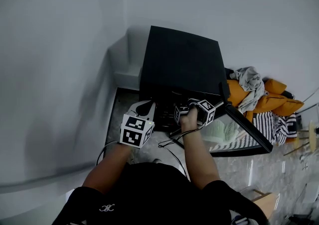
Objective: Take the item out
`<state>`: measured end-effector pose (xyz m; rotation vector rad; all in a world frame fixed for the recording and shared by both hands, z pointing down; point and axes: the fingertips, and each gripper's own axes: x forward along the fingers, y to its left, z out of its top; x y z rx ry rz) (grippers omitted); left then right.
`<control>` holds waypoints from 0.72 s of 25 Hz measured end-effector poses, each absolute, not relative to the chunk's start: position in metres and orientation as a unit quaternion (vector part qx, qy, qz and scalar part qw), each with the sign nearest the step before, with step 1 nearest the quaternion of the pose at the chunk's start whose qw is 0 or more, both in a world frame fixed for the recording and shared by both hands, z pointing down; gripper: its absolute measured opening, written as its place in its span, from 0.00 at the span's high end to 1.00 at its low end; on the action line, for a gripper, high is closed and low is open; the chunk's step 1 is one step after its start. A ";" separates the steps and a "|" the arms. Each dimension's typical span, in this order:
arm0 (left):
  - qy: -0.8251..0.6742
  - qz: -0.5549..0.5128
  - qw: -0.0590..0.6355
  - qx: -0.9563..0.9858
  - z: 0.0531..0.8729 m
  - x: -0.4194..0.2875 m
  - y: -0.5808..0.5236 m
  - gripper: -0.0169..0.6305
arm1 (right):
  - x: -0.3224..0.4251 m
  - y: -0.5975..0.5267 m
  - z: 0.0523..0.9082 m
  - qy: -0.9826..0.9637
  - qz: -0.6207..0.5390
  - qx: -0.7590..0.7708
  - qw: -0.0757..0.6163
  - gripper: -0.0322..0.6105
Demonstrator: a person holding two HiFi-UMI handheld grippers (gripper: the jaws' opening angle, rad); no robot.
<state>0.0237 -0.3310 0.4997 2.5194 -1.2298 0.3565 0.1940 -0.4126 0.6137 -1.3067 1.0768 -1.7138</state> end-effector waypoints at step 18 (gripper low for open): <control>-0.431 0.126 0.164 0.878 0.504 0.016 -0.334 0.97 | 0.185 -0.418 0.623 0.389 -0.688 -0.519 0.327 0.91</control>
